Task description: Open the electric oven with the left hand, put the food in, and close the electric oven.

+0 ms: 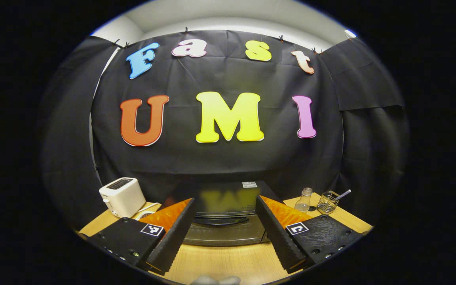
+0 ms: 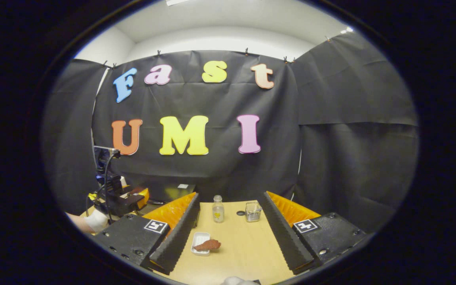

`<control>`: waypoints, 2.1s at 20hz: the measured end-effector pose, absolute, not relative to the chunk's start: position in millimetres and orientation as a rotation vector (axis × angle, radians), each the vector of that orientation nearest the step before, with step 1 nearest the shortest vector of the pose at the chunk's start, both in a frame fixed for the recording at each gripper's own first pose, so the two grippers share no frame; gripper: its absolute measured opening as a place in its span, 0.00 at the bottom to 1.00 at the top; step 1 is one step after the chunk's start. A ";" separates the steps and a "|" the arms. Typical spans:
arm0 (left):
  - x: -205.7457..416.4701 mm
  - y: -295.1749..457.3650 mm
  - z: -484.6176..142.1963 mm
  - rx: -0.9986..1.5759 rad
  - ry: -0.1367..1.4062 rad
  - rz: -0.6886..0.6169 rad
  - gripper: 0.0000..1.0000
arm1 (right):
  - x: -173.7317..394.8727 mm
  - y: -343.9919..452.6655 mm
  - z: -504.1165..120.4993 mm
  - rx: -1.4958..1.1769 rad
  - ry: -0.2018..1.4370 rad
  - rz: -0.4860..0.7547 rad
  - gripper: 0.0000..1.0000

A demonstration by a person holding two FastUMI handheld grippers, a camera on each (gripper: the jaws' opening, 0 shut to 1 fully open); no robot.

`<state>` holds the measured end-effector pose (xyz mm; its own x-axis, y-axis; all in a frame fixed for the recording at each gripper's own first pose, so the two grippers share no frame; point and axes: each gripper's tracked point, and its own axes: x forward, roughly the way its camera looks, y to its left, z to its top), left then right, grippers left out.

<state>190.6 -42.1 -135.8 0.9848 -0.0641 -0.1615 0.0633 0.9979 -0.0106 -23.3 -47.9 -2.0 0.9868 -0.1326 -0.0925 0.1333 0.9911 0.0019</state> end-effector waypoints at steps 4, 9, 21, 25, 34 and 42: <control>223.3 -36.4 -168.0 0.010 0.215 -0.046 0.97 | -23.9 -58.5 -4.8 -0.002 0.111 -0.177 0.96; 248.6 -25.4 -210.5 0.004 0.315 -0.039 0.96 | -15.4 -54.4 -14.2 0.002 0.133 -0.182 1.00; 207.4 -36.3 -266.4 -0.111 0.524 -0.149 0.98 | -3.1 -23.0 -22.8 -0.002 0.154 -0.118 1.00; 196.6 -15.1 -258.4 -0.149 0.455 -0.072 0.96 | -5.5 -18.7 -23.7 -0.015 0.157 -0.106 0.97; 238.7 -32.9 -208.7 -0.032 0.342 -0.105 0.96 | -5.2 -14.1 -25.9 -0.029 0.168 -0.082 1.00; 253.8 -29.3 -217.3 0.019 0.365 -0.089 0.96 | -8.2 -29.1 -32.9 -0.013 0.188 -0.109 1.00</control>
<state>253.8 -29.3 -217.3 0.9303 -0.0835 -0.3571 0.0902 0.9959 0.0022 -8.2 -29.1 -32.9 0.9765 -0.1091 -0.1860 0.1067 0.9940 -0.0231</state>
